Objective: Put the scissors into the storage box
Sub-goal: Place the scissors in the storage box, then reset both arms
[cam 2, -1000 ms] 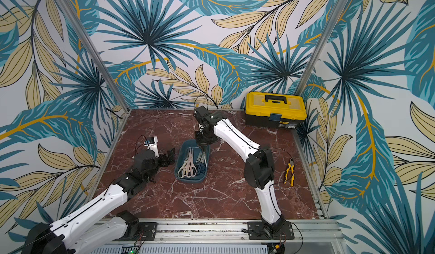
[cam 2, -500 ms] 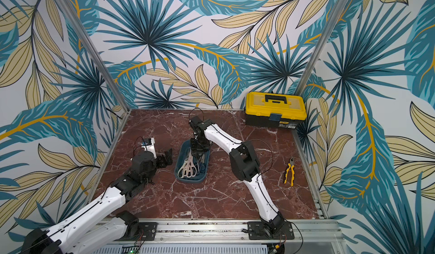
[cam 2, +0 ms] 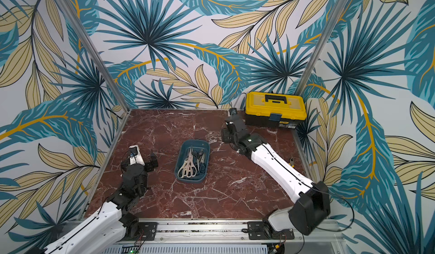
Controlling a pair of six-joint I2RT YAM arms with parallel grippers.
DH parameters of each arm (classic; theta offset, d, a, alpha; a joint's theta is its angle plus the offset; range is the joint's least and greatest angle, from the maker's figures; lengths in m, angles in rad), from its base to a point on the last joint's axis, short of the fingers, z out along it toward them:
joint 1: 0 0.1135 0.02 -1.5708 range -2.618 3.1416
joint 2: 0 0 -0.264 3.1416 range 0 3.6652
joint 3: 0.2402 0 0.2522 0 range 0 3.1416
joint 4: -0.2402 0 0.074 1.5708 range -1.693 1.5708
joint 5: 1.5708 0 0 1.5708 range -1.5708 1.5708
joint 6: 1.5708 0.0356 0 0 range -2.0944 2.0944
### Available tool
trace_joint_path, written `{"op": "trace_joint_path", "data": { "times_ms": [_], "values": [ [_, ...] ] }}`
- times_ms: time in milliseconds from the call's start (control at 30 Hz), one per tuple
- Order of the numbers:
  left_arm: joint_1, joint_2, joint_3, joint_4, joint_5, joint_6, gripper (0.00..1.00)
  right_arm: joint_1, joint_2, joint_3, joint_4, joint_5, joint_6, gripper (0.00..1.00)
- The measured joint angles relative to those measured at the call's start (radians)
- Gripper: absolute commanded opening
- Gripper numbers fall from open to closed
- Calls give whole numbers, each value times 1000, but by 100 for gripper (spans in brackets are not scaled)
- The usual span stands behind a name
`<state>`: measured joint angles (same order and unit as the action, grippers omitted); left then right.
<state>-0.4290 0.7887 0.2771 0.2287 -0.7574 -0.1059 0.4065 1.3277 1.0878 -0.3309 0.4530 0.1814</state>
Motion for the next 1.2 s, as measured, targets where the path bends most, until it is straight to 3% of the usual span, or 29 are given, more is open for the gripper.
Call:
{"op": "trace_joint_path", "data": {
  "times_ms": [67, 200, 600, 800, 867, 1000, 1033, 1200],
  "values": [
    [6, 71, 0, 43, -8, 43, 100, -79, -35, -165, 98, 58, -39, 77],
    [35, 167, -20, 187, 22, 102, 100, -139, -40, -378, 237, 89, -112, 77],
    [221, 452, -80, 633, 312, 209, 100, -233, 159, -559, 849, 52, -182, 75],
    [296, 731, -97, 934, 422, 187, 100, -299, 171, -778, 1249, -39, -178, 77],
    [300, 790, -112, 989, 452, 187, 100, -303, 199, -816, 1286, -53, -176, 78],
    [300, 752, -80, 917, 470, 184, 100, -309, 197, -732, 1250, -60, -163, 79],
    [300, 744, -40, 867, 472, 185, 100, -312, 193, -712, 1251, -62, -158, 99],
    [321, 738, 113, 726, 492, 169, 100, -320, 189, -696, 1249, -70, -146, 100]
  ]
}}
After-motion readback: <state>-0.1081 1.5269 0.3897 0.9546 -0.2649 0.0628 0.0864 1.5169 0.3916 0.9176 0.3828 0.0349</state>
